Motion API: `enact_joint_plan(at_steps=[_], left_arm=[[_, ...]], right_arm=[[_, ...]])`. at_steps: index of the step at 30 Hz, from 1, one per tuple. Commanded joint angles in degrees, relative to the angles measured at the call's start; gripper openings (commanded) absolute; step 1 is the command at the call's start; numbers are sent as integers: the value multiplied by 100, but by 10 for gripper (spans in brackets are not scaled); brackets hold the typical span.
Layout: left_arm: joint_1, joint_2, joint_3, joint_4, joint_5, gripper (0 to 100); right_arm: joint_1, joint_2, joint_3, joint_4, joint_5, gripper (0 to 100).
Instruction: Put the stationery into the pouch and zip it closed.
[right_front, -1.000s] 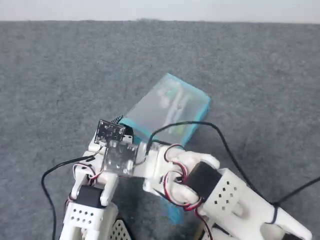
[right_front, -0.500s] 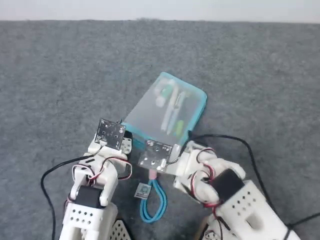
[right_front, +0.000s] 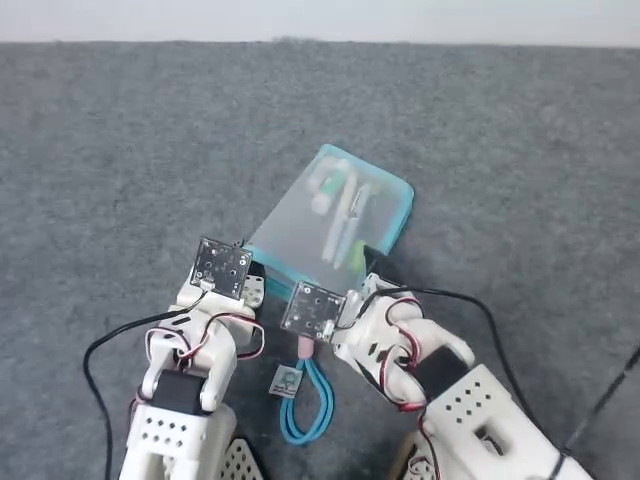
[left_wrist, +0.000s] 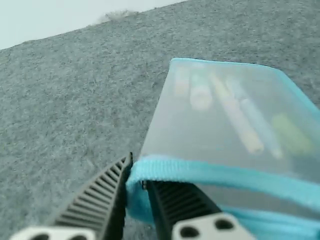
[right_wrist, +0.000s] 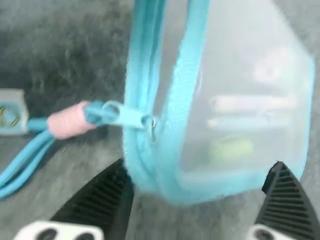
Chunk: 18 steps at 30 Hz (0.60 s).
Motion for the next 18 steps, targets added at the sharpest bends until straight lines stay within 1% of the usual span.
enact_joint_plan(at_steps=[1, 5, 6, 8, 9, 11, 14, 16, 18], left_arm=[[-26, -62, -462, 35, -9, 10], [-26, -70, -444, 26, -9, 10], [-26, -70, -444, 26, -9, 10], [-26, -88, -435, 26, -9, 10], [-26, -88, -426, 26, -9, 11], [-35, -97, -426, 26, -9, 12], [-26, -105, -488, 35, -26, 16], [-53, -105, -602, 141, -18, 44], [-26, -105, -787, 440, -9, 89]], right_arm=[[75, -92, 123, -857, 53, 285], [84, -154, 44, -945, 44, 35], [92, -110, -53, -892, 44, 0], [163, -92, -202, -778, 44, 20], [215, -92, -281, -708, 44, 1], [356, -92, -466, -611, 44, 7], [699, -75, -695, -743, 35, 6], [989, 40, -941, -778, -229, 6], [1244, 374, -1231, -752, -484, 6]])
